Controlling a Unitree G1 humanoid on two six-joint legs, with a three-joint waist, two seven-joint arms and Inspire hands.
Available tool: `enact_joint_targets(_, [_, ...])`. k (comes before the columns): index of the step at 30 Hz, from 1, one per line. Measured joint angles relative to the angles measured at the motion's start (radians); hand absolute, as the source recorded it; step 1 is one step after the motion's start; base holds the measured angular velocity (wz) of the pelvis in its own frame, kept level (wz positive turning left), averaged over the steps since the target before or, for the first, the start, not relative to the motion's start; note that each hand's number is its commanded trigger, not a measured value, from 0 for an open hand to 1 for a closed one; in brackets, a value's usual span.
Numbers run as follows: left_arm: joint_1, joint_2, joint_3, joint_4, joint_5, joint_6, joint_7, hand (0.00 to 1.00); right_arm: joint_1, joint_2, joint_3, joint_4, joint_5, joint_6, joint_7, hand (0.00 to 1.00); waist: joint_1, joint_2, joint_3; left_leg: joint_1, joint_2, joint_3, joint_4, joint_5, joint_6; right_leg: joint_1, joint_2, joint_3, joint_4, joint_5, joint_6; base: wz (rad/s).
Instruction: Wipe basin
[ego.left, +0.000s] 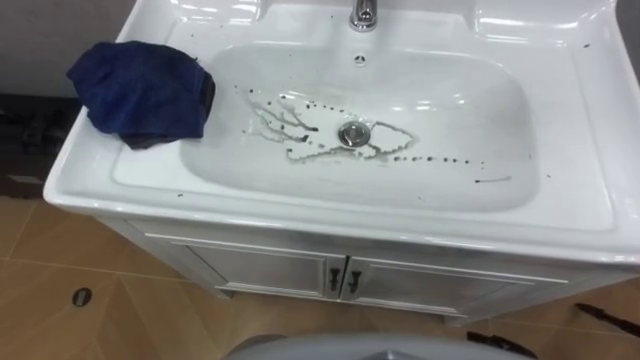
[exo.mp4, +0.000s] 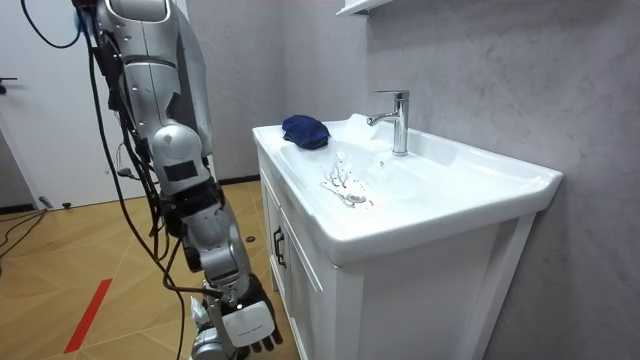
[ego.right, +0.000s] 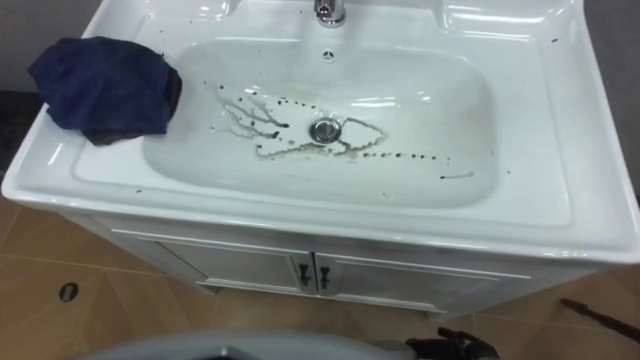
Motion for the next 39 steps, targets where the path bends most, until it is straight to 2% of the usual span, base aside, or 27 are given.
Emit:
enact_joint_targets(3, [0.028, -0.001, 0.03, 0.015, -0.128, 0.001, 0.006, 0.0, -0.001, 0.002, -0.011, 0.004, 0.0, 0.01, 0.0, 0.0, 0.001, 0.0, 0.001, -0.002, -0.002, -0.009, 0.004, 0.0, 0.0, 0.005, 0.0, -0.008, 0.0, 0.0, 0.0, 0.08])
enact_joint_targets(8, [0.059, -0.008, 0.064, 0.039, -0.321, 0.002, 0.057, 0.0, -0.004, 0.0, -0.014, 0.025, 0.006, 0.023, -0.003, 0.0, 0.029, 0.001, 0.0045, -0.001, -0.002, -0.032, 0.029, -0.007, -0.002, 0.025, 0.001, -0.042, 0.001, 0.0, 0.0, 0.13])
enact_joint_targets(11, [0.073, -0.012, 0.093, 0.039, -0.39, 0.002, 0.097, 0.0, -0.007, 0.003, -0.015, 0.027, 0.006, 0.023, -0.012, 0.0, 0.033, -0.002, 0.0064, -0.001, -0.008, -0.055, 0.034, -0.009, -0.003, 0.031, 0.001, -0.059, -0.002, -0.001, 0.0, 0.19])
enact_joint_targets(14, [0.082, -0.024, 0.152, 0.006, -0.406, 0.003, 0.17, 0.0, 0.004, 0.001, -0.015, 0.024, 0.007, 0.022, -0.023, 0.0, 0.063, -0.007, 0.0064, -0.014, -0.019, -0.063, 0.037, -0.004, -0.003, 0.031, -0.007, -0.073, -0.022, -0.014, -0.007, 0.12])
enact_joint_targets(15, [0.083, -0.024, 0.165, -0.003, -0.406, 0.003, 0.185, 0.0, 0.007, 0.002, -0.014, 0.023, 0.007, 0.022, -0.025, 0.0, 0.067, -0.008, 0.0059, -0.016, -0.019, -0.064, 0.038, -0.003, -0.003, 0.032, -0.007, -0.079, -0.027, -0.014, -0.007, 0.16])
enact_joint_targets(17, [0.083, -0.024, 0.219, -0.045, -0.475, -0.006, 0.253, 0.0, 0.018, 0.003, -0.015, 0.02, 0.007, 0.021, -0.032, 0.0, 0.083, -0.005, 0.0023, -0.018, -0.019, -0.07, 0.043, 0.0, -0.003, 0.032, -0.007, -0.091, -0.031, -0.014, -0.008, 0.15])
enact_joint_targets(19, [0.083, -0.016, 0.325, -0.107, -0.603, -0.056, 0.333, 0.0, 0.021, 0.0, -0.016, 0.023, -0.003, 0.021, -0.042, 0.0, 0.107, -0.008, 0.0031, -0.017, -0.022, -0.079, 0.037, 0.002, -0.005, 0.034, -0.005, -0.097, -0.028, -0.014, -0.008, 0.09])
enact_joint_targets(22, [0.076, -0.008, 0.443, -0.195, -0.687, -0.095, 0.425, 0.0, 0.026, -0.003, -0.03, 0.021, -0.055, 0.022, -0.064, 0.0, 0.114, -0.001, 0.0025, -0.017, -0.026, -0.084, 0.028, 0.003, -0.007, 0.033, -0.006, -0.098, -0.028, -0.014, -0.008, 0.0])
enact_joint_targets(26, [0.081, 0.005, 0.463, -0.259, -0.784, -0.137, 0.525, 0.0, 0.023, -0.018, -0.047, 0.019, -0.119, 0.021, -0.087, 0.0, 0.114, 0.018, -0.0002, -0.012, -0.032, -0.085, 0.012, 0.003, -0.006, 0.032, -0.008, -0.097, -0.023, -0.014, -0.007, 0.0])
enact_joint_targets(30, [0.076, 0.005, 0.463, -0.312, -0.799, -0.151, 0.59, 0.0, 0.026, -0.022, -0.054, 0.019, -0.165, 0.019, -0.109, 0.0, 0.111, 0.035, -0.0055, 0.002, -0.033, -0.088, -0.001, 0.004, -0.007, 0.033, -0.008, -0.099, -0.012, -0.014, -0.007, 0.0])
enact_joint_targets(32, [0.085, 0.003, 0.463, -0.383, -0.801, -0.155, 0.627, 0.0, 0.028, -0.022, -0.057, 0.017, -0.18, 0.013, -0.119, 0.0, 0.111, 0.036, -0.0053, 0.001, -0.033, -0.09, -0.005, 0.005, -0.008, 0.031, -0.008, -0.098, -0.012, -0.014, -0.007, 0.02])
enact_joint_targets(33, [0.094, 0.0, 0.463, -0.46, -0.802, -0.161, 0.653, 0.0, 0.037, -0.022, -0.059, 0.009, -0.202, 0.01, -0.125, 0.0, 0.111, 0.037, -0.0057, 0.002, -0.033, -0.094, -0.005, 0.005, -0.009, 0.032, -0.008, -0.097, -0.012, -0.014, -0.007, 0.06])
enact_joint_targets(35, [0.102, -0.002, 0.462, -0.597, -0.801, -0.215, 0.691, 0.0, 0.047, -0.022, -0.059, -0.003, -0.236, 0.006, -0.132, 0.0, 0.115, 0.041, -0.0058, 0.003, -0.031, -0.094, -0.006, 0.005, -0.009, 0.033, -0.008, -0.096, -0.01, -0.014, -0.007, 0.03])
enact_joint_targets(37, [0.086, -0.002, 0.464, -0.647, -0.797, -0.252, 0.713, 0.0, 0.053, -0.024, -0.062, -0.012, -0.241, -0.004, -0.131, 0.0, 0.117, 0.048, -0.0061, 0.005, -0.03, -0.09, -0.006, 0.005, -0.008, 0.032, -0.009, -0.096, -0.011, -0.014, -0.007, -0.07])
enact_joint_targets(39, [0.075, -0.002, 0.464, -0.719, -0.797, -0.255, 0.75, 0.0, 0.061, -0.024, -0.066, -0.014, -0.249, -0.014, -0.133, 0.0, 0.115, 0.053, -0.0064, 0.006, -0.032, -0.091, -0.006, 0.005, -0.008, 0.034, -0.01, -0.095, -0.011, -0.014, -0.007, -0.02])
